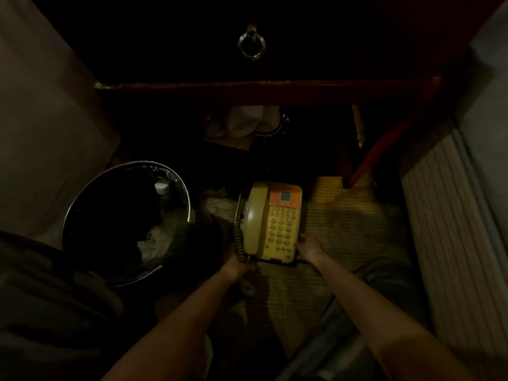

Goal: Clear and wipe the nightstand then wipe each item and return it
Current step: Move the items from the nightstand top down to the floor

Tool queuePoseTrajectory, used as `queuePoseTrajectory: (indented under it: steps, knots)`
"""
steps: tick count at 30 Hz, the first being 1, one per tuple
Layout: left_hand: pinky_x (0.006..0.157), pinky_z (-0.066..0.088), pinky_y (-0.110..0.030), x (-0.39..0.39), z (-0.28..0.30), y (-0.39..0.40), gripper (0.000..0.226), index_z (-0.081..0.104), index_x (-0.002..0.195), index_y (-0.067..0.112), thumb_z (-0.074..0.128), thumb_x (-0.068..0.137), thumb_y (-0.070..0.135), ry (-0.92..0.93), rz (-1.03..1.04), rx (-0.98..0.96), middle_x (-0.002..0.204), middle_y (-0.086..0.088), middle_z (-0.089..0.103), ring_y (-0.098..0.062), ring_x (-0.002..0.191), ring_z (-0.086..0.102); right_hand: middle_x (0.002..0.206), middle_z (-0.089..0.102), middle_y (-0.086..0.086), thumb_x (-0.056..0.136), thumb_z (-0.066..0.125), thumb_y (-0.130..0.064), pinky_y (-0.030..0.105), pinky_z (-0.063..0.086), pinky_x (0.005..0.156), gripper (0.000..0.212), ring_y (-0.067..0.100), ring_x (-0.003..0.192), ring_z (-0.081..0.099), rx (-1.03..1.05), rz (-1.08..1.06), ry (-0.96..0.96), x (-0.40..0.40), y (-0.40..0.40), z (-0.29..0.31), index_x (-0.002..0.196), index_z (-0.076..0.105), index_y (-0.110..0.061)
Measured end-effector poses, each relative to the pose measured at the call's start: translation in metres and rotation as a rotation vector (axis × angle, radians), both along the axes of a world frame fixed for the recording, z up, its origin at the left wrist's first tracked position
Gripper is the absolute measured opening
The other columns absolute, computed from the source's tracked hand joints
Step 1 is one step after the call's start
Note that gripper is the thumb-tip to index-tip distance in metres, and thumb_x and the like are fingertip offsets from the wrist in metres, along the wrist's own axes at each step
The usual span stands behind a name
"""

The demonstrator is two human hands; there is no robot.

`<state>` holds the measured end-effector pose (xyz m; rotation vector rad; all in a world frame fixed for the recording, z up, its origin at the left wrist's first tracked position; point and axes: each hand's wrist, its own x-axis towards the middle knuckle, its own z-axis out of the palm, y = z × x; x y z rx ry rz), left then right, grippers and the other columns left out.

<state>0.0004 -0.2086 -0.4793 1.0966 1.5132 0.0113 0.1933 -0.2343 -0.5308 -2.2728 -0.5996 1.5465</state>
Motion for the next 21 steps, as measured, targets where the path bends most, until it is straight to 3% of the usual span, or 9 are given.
queuePoseTrajectory:
  steps: [3, 6, 9, 12, 14, 17, 21]
  knots:
    - [0.101, 0.039, -0.034, 0.003, 0.004, -0.001, 0.051, 0.045, 0.135, 0.008, 0.060, 0.087, -0.002, -0.064, -0.062, 0.032, 0.137, -0.013, 0.048, -0.028, 0.131, 0.043, 0.122, 0.062, 0.010, 0.095, 0.052, -0.017, 0.040, 0.051, 0.093, 0.028, 0.023, 0.104, 0.060, 0.068, 0.011, 0.056, -0.006, -0.007, 0.012, 0.122, 0.057, -0.013]
    - [0.094, 0.040, -0.027, 0.005, 0.007, -0.005, 0.035, 0.052, 0.128, 0.006, 0.054, 0.093, 0.007, 0.032, -0.217, -0.047, 0.130, -0.012, 0.053, -0.027, 0.124, 0.048, 0.127, 0.059, 0.010, 0.097, 0.048, -0.019, 0.038, 0.046, 0.099, 0.031, 0.023, 0.114, 0.057, 0.098, 0.055, 0.106, -0.009, -0.012, 0.016, 0.127, 0.055, -0.013]
    - [0.099, 0.042, -0.030, 0.004, -0.005, -0.005, 0.031, 0.055, 0.124, 0.008, 0.054, 0.093, 0.011, 0.108, -0.263, -0.038, 0.128, -0.014, 0.055, -0.026, 0.119, 0.052, 0.125, 0.060, 0.011, 0.098, 0.045, -0.016, 0.038, 0.047, 0.098, 0.027, 0.025, 0.113, 0.057, 0.082, -0.004, 0.011, -0.010, -0.011, 0.020, 0.122, 0.057, -0.010]
    - [0.092, 0.040, -0.027, 0.006, 0.010, -0.006, 0.034, 0.054, 0.127, 0.010, 0.055, 0.094, 0.016, 0.169, -0.277, 0.073, 0.128, -0.010, 0.054, -0.025, 0.120, 0.051, 0.129, 0.055, 0.013, 0.097, 0.043, -0.006, 0.036, 0.046, 0.095, 0.032, 0.027, 0.117, 0.054, 0.122, -0.001, -0.050, -0.011, -0.005, 0.036, 0.127, 0.053, -0.007]
    - [0.089, 0.041, -0.027, 0.008, 0.023, 0.002, 0.033, 0.054, 0.125, 0.012, 0.056, 0.093, 0.020, 0.190, -0.304, 0.165, 0.127, -0.007, 0.055, -0.023, 0.117, 0.052, 0.125, 0.057, 0.015, 0.096, 0.044, -0.003, 0.034, 0.049, 0.087, 0.030, 0.022, 0.103, 0.059, 0.172, 0.046, -0.024, -0.013, 0.001, 0.058, 0.124, 0.055, -0.006]
    - [0.091, 0.048, -0.030, 0.016, 0.054, 0.024, 0.039, 0.054, 0.127, 0.012, 0.061, 0.090, 0.024, 0.249, -0.478, 0.252, 0.127, -0.009, 0.057, -0.022, 0.112, 0.056, 0.114, 0.062, 0.022, 0.096, 0.044, -0.001, 0.023, 0.047, 0.064, 0.026, 0.008, 0.070, 0.058, 0.308, 0.183, -0.014, -0.014, 0.017, 0.098, 0.118, 0.057, -0.001]
    - [0.098, 0.043, -0.030, 0.026, 0.120, 0.062, 0.047, 0.049, 0.135, 0.012, 0.057, 0.092, 0.028, 0.283, -0.689, 0.414, 0.135, -0.010, 0.052, -0.023, 0.122, 0.051, 0.095, 0.067, 0.022, 0.094, 0.049, 0.000, 0.021, 0.042, 0.055, 0.023, 0.014, 0.065, 0.059, 0.482, 0.277, -0.088, -0.010, 0.043, 0.160, 0.115, 0.060, 0.002]
